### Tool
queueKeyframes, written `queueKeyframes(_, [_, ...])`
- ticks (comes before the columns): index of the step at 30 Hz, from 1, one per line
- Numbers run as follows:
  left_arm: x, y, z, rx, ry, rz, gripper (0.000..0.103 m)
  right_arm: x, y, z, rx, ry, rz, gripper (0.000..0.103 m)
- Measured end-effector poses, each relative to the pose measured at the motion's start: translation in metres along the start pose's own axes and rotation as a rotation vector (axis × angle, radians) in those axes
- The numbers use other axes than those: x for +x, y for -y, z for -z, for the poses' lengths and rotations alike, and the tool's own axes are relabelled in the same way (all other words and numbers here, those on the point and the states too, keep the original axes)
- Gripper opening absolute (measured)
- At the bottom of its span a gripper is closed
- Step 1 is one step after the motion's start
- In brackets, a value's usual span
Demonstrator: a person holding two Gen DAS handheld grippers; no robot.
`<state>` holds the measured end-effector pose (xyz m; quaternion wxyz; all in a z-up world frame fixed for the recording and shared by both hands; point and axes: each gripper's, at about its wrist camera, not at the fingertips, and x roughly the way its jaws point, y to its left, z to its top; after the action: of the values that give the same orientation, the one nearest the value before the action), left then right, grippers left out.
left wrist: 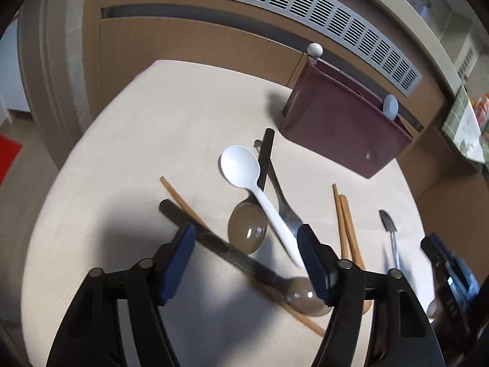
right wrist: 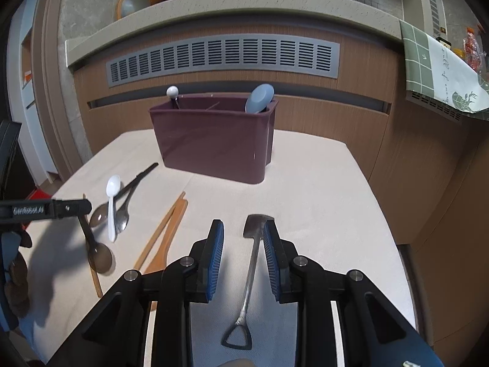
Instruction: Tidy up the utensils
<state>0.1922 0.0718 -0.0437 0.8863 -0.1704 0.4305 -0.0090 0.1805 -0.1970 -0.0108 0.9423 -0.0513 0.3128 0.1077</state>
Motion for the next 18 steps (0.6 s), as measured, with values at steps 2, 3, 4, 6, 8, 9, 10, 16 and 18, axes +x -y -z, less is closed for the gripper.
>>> queueKeyframes(2, [0.003, 0.001, -0.007, -0.002, 0.005, 0.012, 0.067, 0.004, 0.002, 0.002, 0.006, -0.019, -0.007, 0.024])
queueKeyframes(3, [0.005, 0.003, -0.012, -0.005, 0.009, 0.018, 0.067, 0.006, 0.003, 0.003, 0.011, -0.027, -0.009, 0.025])
queueKeyframes(4, [0.010, 0.004, -0.019, -0.016, 0.010, 0.016, 0.067, 0.008, 0.005, 0.004, 0.018, -0.035, -0.010, 0.025])
queueKeyframes(6, [0.019, 0.005, -0.028, -0.034, 0.005, 0.013, 0.067, 0.010, 0.007, 0.006, 0.033, -0.045, -0.012, 0.025])
queueKeyframes(8, [0.034, 0.003, -0.040, -0.052, -0.001, -0.043, 0.062, 0.011, 0.008, 0.009, 0.039, -0.051, -0.014, 0.025])
queueKeyframes(9, [0.038, 0.001, -0.043, -0.056, -0.004, -0.062, 0.057, 0.011, 0.009, 0.010, 0.039, -0.053, -0.013, 0.025])
queueKeyframes(10, [0.044, -0.001, -0.046, -0.068, -0.012, -0.083, 0.055, 0.011, 0.010, 0.011, 0.038, -0.054, -0.011, 0.025])
queueKeyframes(16, [0.060, -0.007, -0.053, -0.119, -0.040, -0.120, 0.050, 0.012, 0.019, 0.014, 0.045, -0.061, 0.005, 0.025])
queueKeyframes(18, [0.062, -0.003, -0.054, -0.119, -0.040, -0.122, 0.050, 0.014, 0.021, 0.014, 0.054, -0.067, 0.005, 0.025])
